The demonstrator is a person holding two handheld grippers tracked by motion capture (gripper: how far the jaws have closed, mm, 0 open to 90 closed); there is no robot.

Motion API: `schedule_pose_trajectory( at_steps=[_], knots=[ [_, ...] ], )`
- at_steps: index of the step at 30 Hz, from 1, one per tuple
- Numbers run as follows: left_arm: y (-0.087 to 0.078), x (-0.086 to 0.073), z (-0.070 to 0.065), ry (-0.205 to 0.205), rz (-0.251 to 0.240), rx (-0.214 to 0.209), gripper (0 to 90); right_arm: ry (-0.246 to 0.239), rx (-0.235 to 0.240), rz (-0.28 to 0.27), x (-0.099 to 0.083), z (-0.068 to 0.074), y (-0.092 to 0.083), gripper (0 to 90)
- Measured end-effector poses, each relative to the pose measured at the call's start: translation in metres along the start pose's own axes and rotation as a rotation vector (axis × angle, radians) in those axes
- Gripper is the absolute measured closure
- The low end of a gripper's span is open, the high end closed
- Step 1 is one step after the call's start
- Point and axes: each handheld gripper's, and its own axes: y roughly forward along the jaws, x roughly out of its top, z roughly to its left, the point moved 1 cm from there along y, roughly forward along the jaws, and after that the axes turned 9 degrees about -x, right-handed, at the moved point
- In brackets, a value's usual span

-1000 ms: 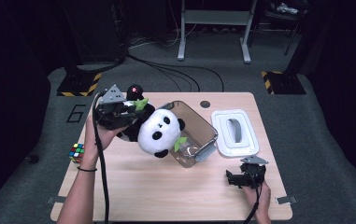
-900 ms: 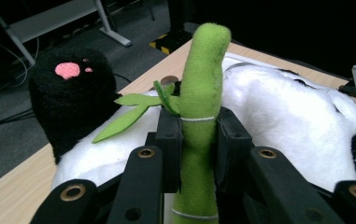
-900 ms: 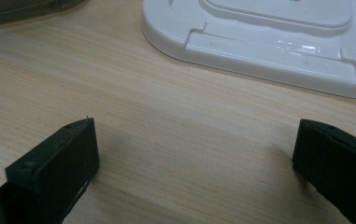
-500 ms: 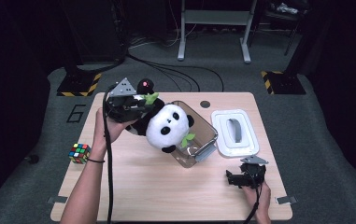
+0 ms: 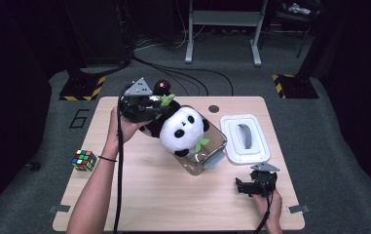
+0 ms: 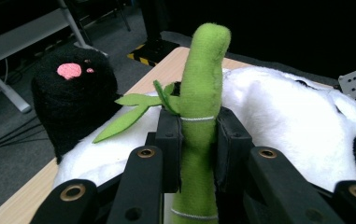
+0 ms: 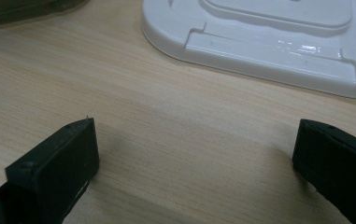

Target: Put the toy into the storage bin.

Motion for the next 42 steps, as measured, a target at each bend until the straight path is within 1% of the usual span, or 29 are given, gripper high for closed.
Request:
schedule_pose_trajectory(
  at_steps=[1, 3, 4, 6, 7, 8, 9, 10, 11, 12, 14, 15, 16, 18, 19, 20, 21, 23, 27, 29, 30, 31, 32, 34, 35, 37, 39, 40, 42],
  knots=[
    [0.002, 0.0, 0.0, 0.003, -0.005, 0.0, 74.4, -0.001, 0.0, -0.001, 0.0, 0.0, 0.0, 0.0],
    [0.005, 0.002, 0.002, 0.0, -0.007, -0.015, 74.5, -0.001, 0.0, -0.001, 0.0, 0.0, 0.0, 0.0],
    [0.007, 0.002, 0.002, 0.007, -0.012, -0.012, 74.4, 0.0, 0.0, 0.0, 0.0, 0.0, 0.0, 0.0],
    [0.012, 0.003, 0.004, 0.012, -0.009, -0.028, 74.5, -0.001, 0.0, -0.001, 0.0, 0.0, 0.0, 0.0],
    [0.014, 0.003, 0.004, 0.005, -0.012, -0.03, 74.5, 0.0, 0.0, 0.0, 0.0, 0.0, 0.0, 0.0],
    [0.016, 0.004, 0.004, 0.01, -0.012, -0.031, 74.5, 0.0, 0.0, 0.0, 0.0, 0.0, 0.0, 0.0],
    [0.019, 0.004, 0.005, 0.009, -0.008, -0.041, 74.4, 0.0, 0.0, -0.001, 0.0, 0.0, 0.0, 0.0],
    [0.021, 0.004, 0.005, 0.007, -0.009, -0.043, 74.5, 0.001, 0.0, 0.0, 0.0, 0.0, 0.0, 0.0],
    [0.024, 0.005, 0.006, 0.016, 0.0, -0.045, 74.5, 0.0, 0.0, 0.0, 0.0, 0.0, 0.0, 0.0],
    [0.026, 0.006, 0.006, 0.012, 0.002, -0.057, 74.5, 0.003, 0.0, 0.001, 0.0, 0.0, 0.0, 0.0],
    [0.031, 0.007, 0.008, 0.016, 0.001, -0.052, 74.5, 0.007, -0.001, 0.0, 0.0, 0.0, 0.0, 0.0],
    [0.033, 0.007, 0.008, 0.008, -0.002, -0.06, 74.5, 0.006, 0.0, 0.0, 0.0, 0.0, 0.0, 0.0],
    [0.036, 0.008, 0.009, 0.018, 0.007, -0.059, 74.5, 0.005, 0.002, 0.003, 0.0, 0.0, 0.0, 0.0],
    [0.041, 0.009, 0.01, 0.023, 0.01, -0.066, 74.5, 0.005, 0.002, 0.003, 0.0, 0.0, 0.0, 0.0],
    [0.042, 0.009, 0.01, 0.018, 0.01, -0.068, 74.5, 0.006, 0.002, 0.004, 0.0, 0.0, 0.0, 0.0],
    [0.044, 0.01, 0.012, 0.027, 0.012, -0.072, 74.6, 0.006, 0.002, 0.004, 0.0, 0.0, 0.0, 0.0],
    [0.046, 0.01, 0.012, 0.018, 0.01, -0.075, 74.5, 0.006, 0.002, 0.004, 0.0, 0.0, 0.0, 0.0],
    [0.051, 0.01, 0.014, 0.015, 0.016, -0.083, 74.5, 0.006, 0.001, 0.004, 0.0, 0.0, 0.0, 0.0],
    [0.06, 0.01, 0.015, 0.02, 0.029, -0.089, 74.5, 0.003, 0.002, 0.002, 0.0, 0.0, 0.0, 0.0],
    [0.064, 0.009, 0.016, 0.012, 0.028, -0.096, 74.5, 0.004, 0.0, 0.002, 0.0, 0.0, 0.0, 0.0],
    [0.066, 0.009, 0.016, 0.002, 0.025, -0.103, 74.5, 0.002, 0.0, 0.001, 0.0, 0.0, 0.0, 0.0],
    [0.068, 0.009, 0.017, 0.001, 0.021, -0.104, 74.5, 0.003, 0.0, 0.001, 0.0, 0.0, 0.0, 0.0],
    [0.071, 0.008, 0.018, 0.003, 0.026, -0.108, 74.5, 0.002, 0.001, 0.001, 0.0, 0.0, 0.0, 0.0],
    [0.074, 0.007, 0.018, -0.006, 0.033, -0.119, 74.5, 0.0, -0.004, -0.003, 0.0, 0.0, 0.0, 0.0],
    [0.076, 0.007, 0.018, 0.0, 0.042, -0.127, 74.5, 0.003, -0.003, -0.002, 0.0, 0.0, 0.0, 0.0],
    [0.08, 0.005, 0.018, -0.006, 0.05, -0.138, 74.5, 0.002, -0.003, -0.003, 0.0, 0.0, 0.0, 0.0],
    [0.083, 0.003, 0.018, -0.001, 0.062, -0.143, 74.5, 0.002, -0.003, -0.003, 0.0, 0.0, 0.0, 0.0],
    [0.086, 0.002, 0.018, -0.01, 0.066, -0.152, 74.5, 0.004, -0.002, -0.002, 0.0, 0.0, 0.0, 0.0],
    [0.09, 0.002, 0.018, -0.005, 0.077, -0.152, 74.4, 0.004, -0.002, -0.003, 0.0, 0.0, 0.0, 0.0]
  ],
)
